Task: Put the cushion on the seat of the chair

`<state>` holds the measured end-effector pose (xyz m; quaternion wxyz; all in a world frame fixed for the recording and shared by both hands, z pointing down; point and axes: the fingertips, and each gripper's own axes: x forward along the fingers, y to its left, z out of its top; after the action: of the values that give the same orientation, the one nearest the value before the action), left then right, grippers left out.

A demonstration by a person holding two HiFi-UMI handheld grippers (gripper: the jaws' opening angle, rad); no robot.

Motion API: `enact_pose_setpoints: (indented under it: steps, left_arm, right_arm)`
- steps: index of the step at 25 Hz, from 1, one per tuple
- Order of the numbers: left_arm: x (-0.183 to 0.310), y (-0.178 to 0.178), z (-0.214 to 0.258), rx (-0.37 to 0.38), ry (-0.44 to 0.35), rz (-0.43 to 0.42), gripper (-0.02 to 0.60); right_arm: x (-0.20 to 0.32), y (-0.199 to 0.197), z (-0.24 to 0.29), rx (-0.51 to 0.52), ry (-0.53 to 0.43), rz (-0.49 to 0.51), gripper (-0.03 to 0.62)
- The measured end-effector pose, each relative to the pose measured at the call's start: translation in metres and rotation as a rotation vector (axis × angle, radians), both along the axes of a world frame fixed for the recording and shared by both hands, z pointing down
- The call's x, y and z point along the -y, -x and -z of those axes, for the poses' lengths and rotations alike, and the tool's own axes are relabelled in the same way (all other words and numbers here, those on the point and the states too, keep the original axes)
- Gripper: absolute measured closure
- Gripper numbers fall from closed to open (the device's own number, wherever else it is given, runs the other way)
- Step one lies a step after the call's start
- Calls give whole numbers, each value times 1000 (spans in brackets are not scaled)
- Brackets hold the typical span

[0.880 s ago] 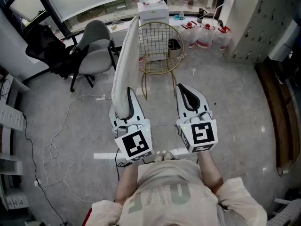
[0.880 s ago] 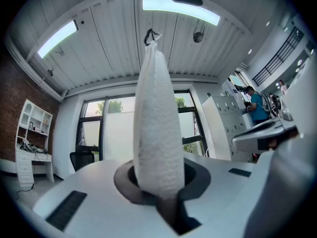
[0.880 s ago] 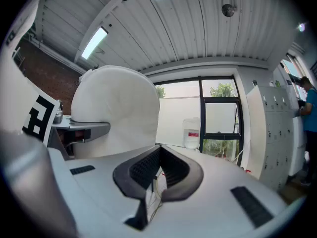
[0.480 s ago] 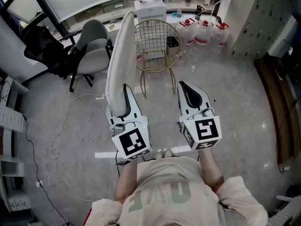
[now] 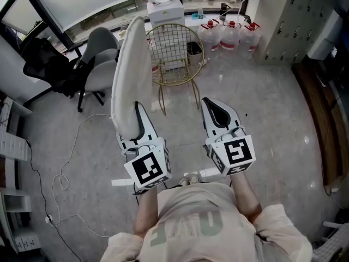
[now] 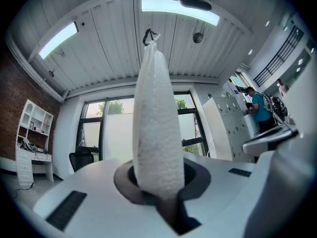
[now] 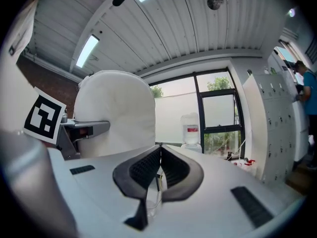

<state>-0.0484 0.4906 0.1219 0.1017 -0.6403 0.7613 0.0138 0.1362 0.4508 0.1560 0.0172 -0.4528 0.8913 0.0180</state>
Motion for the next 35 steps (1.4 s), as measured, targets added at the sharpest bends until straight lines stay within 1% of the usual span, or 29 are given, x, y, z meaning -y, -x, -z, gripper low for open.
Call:
enact_pose_setpoints:
  steps: [4, 7, 10, 13, 15, 18, 20, 22, 27, 31, 35]
  left_arm:
    - [4, -4, -8, -10, 11, 38, 531]
    - [7, 2, -16, -12, 34, 49, 531]
    - [14, 11, -23, -18, 49, 69, 531]
    - [29, 21, -24, -18, 45, 85, 531]
    - [45, 25, -23, -22, 31, 77, 531]
    - [80, 26, -32, -58, 13, 38, 531]
    - [106, 31, -37, -73, 0, 18, 531]
    - [136, 34, -36, -74, -13, 5, 531]
    - [210, 42, -31, -63, -20, -46, 531]
    - [268, 56, -33, -76, -4, -77, 531]
    - [321, 73, -24, -70, -15, -96, 531]
  right_arm:
    - [12, -12, -15, -29, 38, 19, 577]
    - [21, -9, -20, -13, 59, 24, 577]
    - [28, -4, -27, -22, 66, 27, 577]
    - [40, -4, -31, -24, 66, 17, 577]
    - [54, -8, -33, -16, 71, -5, 577]
    - [80, -11, -36, 5, 75, -45, 577]
    - [99, -1, -36, 8, 54, -42, 577]
    - [122, 8, -32, -7, 31, -42, 577]
    - [180, 27, -28, -30, 18, -53, 577]
    - [230, 46, -34, -49, 59, -64, 577]
    - [284, 70, -23, -58, 56, -70, 577]
